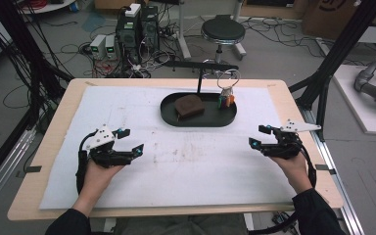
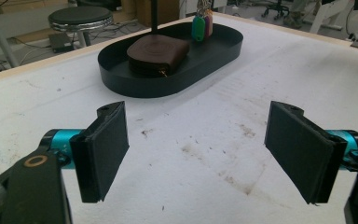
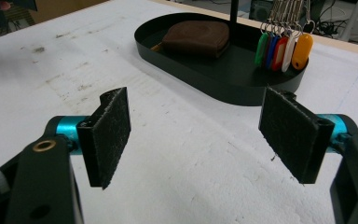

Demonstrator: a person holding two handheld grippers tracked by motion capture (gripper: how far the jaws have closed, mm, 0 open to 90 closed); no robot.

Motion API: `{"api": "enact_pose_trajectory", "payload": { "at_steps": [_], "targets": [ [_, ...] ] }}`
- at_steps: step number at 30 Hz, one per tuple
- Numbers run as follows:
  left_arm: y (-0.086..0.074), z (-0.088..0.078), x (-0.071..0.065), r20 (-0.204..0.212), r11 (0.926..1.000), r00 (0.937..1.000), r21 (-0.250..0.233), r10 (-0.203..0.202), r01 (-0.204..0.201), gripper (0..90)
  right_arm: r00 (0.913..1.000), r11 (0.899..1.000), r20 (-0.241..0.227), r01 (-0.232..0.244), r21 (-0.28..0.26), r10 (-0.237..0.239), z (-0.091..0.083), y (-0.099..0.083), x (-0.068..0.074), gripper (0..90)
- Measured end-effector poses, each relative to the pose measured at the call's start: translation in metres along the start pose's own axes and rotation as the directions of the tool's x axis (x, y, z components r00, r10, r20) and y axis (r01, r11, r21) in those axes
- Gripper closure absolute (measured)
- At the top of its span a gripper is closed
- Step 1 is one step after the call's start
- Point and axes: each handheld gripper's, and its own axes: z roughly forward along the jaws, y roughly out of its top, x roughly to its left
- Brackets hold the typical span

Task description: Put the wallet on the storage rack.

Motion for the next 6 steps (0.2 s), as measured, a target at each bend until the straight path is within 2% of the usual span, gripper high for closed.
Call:
{"api": "enact_pose_trajectory", "payload": {
  "at_steps": [6],
  "targets": [
    [0.0001,0.0009,0.0016,-0.001,1.0,1.0,0.0,0.001,-0.001,21.5,1.0,1.0,0.006,-0.003,-0.005,0.003,-0.001,-0.0001,0.0,25.2]
  ]
}}
